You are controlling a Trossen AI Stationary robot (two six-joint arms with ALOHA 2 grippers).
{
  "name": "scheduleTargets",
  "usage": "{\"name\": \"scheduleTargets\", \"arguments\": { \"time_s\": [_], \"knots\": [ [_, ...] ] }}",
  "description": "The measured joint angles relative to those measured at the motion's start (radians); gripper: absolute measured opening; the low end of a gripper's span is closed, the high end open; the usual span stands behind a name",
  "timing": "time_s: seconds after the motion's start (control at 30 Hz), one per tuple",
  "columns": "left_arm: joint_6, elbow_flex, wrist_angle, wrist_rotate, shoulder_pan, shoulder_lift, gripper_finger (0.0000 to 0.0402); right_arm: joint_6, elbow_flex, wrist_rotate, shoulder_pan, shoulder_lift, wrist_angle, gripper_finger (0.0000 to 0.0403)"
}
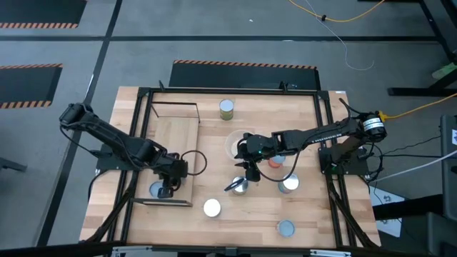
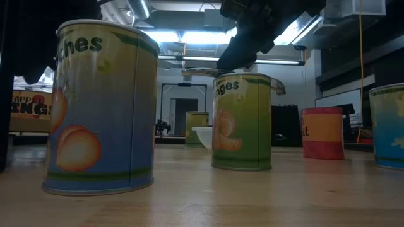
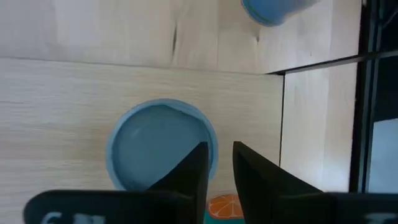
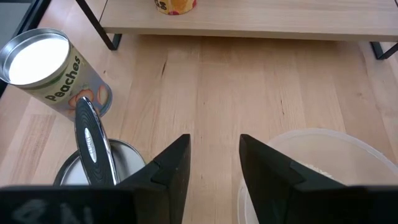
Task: Pick and place cans onto a shelf
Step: Put the canned apple on the shelf
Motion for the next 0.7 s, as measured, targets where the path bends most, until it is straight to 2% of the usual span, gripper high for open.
{"name": "scheduleTargets", "arguments": {
  "time_s": [0.37, 0.7],
  "knots": [
    [0.013, 0.0, -0.036, -0.259, 0.122, -0.045, 0.0062, -0.001, 0.0, 0.0, 0.0, 0.0, 0.0, 0.0142],
    [0.037, 0.0, -0.126, -0.28, 0.17, -0.003, 0.0059, -0.002, 0.0, 0.0, 0.0, 0.0, 0.001, 0.0142]
  ]
}}
